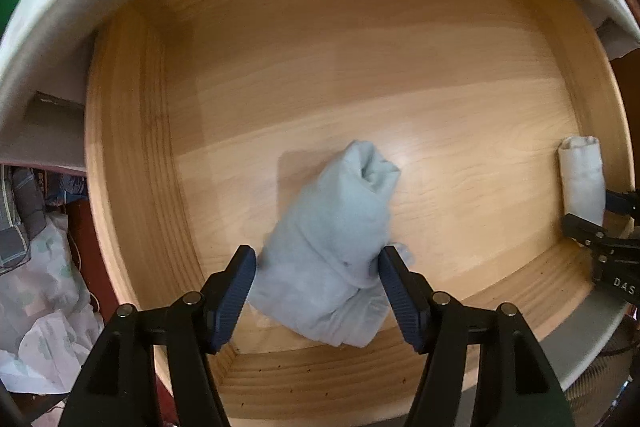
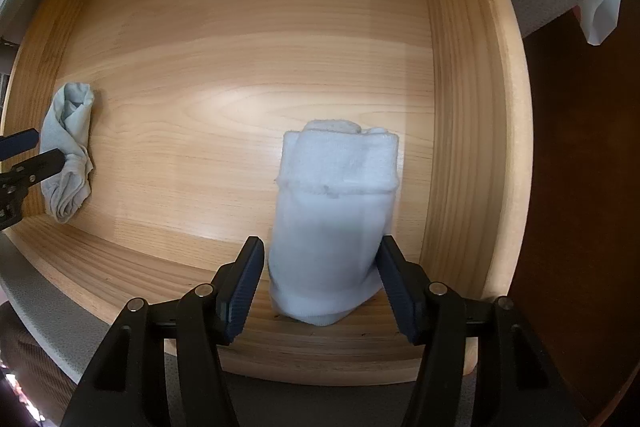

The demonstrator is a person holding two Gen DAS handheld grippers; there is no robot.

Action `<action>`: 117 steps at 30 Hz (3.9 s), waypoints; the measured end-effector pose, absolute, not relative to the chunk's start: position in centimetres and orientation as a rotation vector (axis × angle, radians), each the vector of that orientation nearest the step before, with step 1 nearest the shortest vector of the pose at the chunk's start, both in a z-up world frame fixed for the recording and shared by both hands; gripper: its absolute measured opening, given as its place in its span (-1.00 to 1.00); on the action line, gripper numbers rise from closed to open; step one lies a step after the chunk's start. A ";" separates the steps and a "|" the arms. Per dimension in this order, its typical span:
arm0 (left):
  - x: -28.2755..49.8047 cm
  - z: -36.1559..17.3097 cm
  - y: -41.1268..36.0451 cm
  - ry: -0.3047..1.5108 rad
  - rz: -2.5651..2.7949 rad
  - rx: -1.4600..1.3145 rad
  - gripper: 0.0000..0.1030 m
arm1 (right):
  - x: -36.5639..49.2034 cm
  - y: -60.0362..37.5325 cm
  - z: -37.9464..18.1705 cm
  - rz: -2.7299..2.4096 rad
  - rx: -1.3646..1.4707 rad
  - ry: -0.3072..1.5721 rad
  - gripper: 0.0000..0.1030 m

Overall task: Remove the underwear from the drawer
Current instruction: 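Lift the pale grey underwear with the left tool out of the drawer, then carry the pale grey underwear with the left tool into the white box and open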

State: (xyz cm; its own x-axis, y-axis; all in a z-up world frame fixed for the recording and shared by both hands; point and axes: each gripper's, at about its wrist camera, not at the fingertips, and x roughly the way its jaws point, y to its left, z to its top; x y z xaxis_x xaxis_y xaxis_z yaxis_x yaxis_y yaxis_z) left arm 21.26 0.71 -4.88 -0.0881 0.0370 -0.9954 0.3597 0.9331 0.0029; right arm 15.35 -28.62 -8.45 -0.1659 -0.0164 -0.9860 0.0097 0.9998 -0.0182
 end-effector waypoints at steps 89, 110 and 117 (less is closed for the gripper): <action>27.6 24.7 2.2 1.010 -0.194 0.078 -0.28 | 14.9 -24.2 -8.1 -0.058 -0.124 1.785 -0.02; 34.6 15.8 -3.2 1.135 -0.151 0.175 -0.21 | 14.8 -23.9 -8.0 -0.057 -0.123 1.782 -0.02; 34.0 15.9 -3.9 1.108 -0.141 0.236 -0.14 | 14.7 -23.8 -8.1 -0.056 -0.125 1.782 -0.02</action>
